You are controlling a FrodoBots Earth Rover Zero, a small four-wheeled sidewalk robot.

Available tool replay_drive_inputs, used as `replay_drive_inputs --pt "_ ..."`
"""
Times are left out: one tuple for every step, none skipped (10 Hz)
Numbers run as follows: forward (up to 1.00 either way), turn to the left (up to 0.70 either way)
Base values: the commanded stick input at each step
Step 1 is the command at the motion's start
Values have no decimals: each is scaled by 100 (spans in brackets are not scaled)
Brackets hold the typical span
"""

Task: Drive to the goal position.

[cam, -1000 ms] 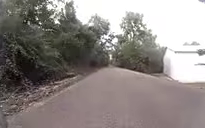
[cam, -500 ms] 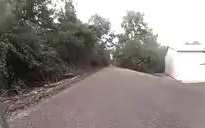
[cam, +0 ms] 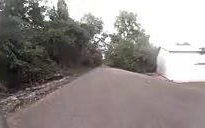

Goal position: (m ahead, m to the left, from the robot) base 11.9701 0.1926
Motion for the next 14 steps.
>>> replay_drive_inputs --pt "70 0" --pt "70 0" --pt "70 0" --pt "70 0" --pt "70 0" --pt "70 0" --pt "70 0" --pt "70 0" --pt "70 0" --pt "70 0" --pt "70 0" --pt "70 0" --pt "70 0" --pt "70 0"
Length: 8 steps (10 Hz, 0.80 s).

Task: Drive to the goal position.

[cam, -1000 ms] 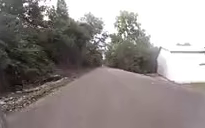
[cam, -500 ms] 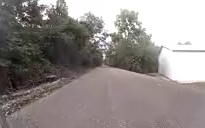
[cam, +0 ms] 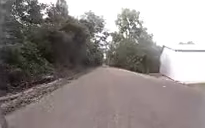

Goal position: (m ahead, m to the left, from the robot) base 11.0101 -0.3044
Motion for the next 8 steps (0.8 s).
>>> replay_drive_inputs --pt "70 0" --pt "70 0" --pt "70 0" --pt "70 0" --pt "70 -14" --pt "70 -32" --pt "70 -24" --pt "70 -6"
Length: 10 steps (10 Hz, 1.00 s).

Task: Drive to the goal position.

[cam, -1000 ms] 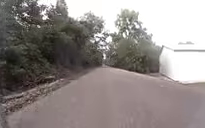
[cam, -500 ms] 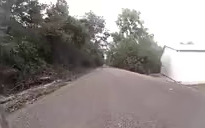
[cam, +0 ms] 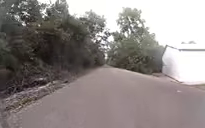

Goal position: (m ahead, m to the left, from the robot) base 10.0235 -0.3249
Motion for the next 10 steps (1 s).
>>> replay_drive_inputs --pt "70 0" --pt "70 0" --pt "70 0" --pt "70 0" --pt "70 0" --pt "70 0" --pt "70 0" --pt "70 0" --pt "70 0" --pt "70 0"
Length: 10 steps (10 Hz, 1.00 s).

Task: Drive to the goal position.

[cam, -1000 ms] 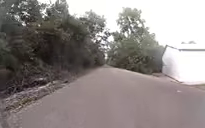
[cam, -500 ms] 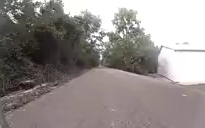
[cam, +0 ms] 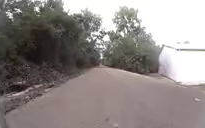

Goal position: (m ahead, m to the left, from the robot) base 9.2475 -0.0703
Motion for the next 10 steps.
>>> replay_drive_inputs --pt "70 0" --pt "70 0" --pt "70 0" --pt "70 0" --pt "70 0" --pt "70 0" --pt "70 0" --pt "70 0" --pt "70 0" --pt "70 0"
